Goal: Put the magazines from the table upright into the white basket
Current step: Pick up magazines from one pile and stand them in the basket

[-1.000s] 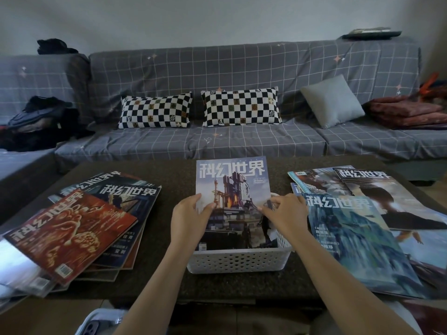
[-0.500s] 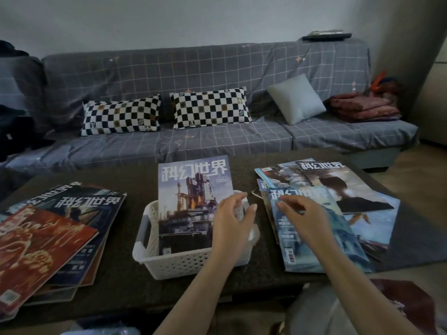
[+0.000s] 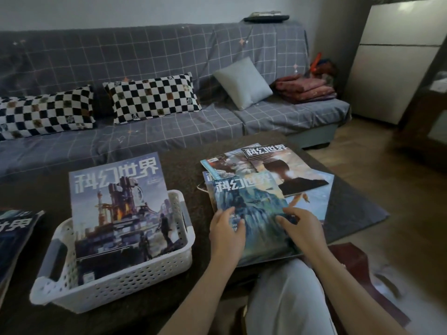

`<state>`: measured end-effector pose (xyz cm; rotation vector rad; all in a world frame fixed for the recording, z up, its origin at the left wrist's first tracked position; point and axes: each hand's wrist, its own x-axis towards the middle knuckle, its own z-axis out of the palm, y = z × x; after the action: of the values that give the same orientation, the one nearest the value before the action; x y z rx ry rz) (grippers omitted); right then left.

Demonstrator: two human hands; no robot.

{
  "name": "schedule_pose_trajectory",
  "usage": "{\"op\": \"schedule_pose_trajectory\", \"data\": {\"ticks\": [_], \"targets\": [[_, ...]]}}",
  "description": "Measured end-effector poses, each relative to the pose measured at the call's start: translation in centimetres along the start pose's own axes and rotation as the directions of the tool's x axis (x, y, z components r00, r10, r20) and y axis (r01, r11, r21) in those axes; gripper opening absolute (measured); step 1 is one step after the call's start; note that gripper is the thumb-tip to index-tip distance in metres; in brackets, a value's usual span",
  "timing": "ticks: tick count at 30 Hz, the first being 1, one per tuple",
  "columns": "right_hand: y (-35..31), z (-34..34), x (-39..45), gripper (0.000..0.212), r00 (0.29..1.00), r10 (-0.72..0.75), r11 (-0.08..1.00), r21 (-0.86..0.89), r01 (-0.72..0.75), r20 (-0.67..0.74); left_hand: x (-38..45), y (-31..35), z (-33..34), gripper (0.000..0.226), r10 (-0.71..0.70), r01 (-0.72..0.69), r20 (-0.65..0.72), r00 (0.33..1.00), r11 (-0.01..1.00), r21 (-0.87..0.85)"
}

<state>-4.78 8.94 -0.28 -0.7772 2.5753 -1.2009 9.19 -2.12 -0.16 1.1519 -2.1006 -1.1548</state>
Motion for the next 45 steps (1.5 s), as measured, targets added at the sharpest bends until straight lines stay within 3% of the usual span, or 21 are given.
{"op": "schedule_pose_trajectory", "data": {"ticks": [8, 13, 20, 25, 28, 35, 39, 45], "targets": [[0.6, 0.4, 1.3, 0.056, 0.989, 0.142, 0.99, 0.009, -0.142, 0.029, 1.3, -1.5, -0.2, 0.052, -0.123, 0.119, -0.034, 0.992, 0.989, -0.088], [0.8, 0.5, 1.4, 0.037, 0.986, 0.166, 0.985, 0.034, -0.167, 0.028, 1.3, -2.0, -0.7, 0.054, -0.158, 0.155, -0.013, 0.987, 0.98, -0.123], [0.6, -0.3, 0.5, 0.041, 0.977, 0.21, 0.972, 0.096, -0.213, 0.035, 0.1, -1.4, -0.8, 0.055, -0.17, 0.171, 0.019, 0.985, 0.972, -0.163], [0.9, -0.8, -0.7, 0.03, 0.976, 0.215, 0.949, 0.231, -0.213, 0.018, -0.8, -1.0, -1.2, 0.072, -0.212, 0.212, 0.027, 0.977, 0.947, -0.243], [1.5, -1.3, -1.7, 0.024, 0.98, 0.198, 0.925, 0.33, -0.187, 0.002, -1.9, -0.8, -1.4, 0.058, -0.147, 0.147, 0.024, 0.989, 0.942, -0.301], [1.1, -3.5, -3.2, 0.029, 0.987, 0.16, 0.791, 0.597, -0.133, 0.008, -3.2, 1.6, -2.8, 0.057, 0.01, -0.037, -0.081, 0.997, 0.937, -0.347], [-1.2, -4.2, -3.5, 0.03, 0.995, 0.093, 0.748, 0.658, -0.087, 0.026, -3.6, 3.3, -5.2, 0.057, 0.065, -0.117, -0.146, 0.987, 0.919, -0.376], [-6.5, -3.3, -4.2, 0.013, 0.985, -0.052, 0.7, 0.71, -0.082, 0.166, -3.8, 2.3, -11.2, 0.053, 0.076, -0.158, -0.254, 0.964, 0.934, -0.321]]}}
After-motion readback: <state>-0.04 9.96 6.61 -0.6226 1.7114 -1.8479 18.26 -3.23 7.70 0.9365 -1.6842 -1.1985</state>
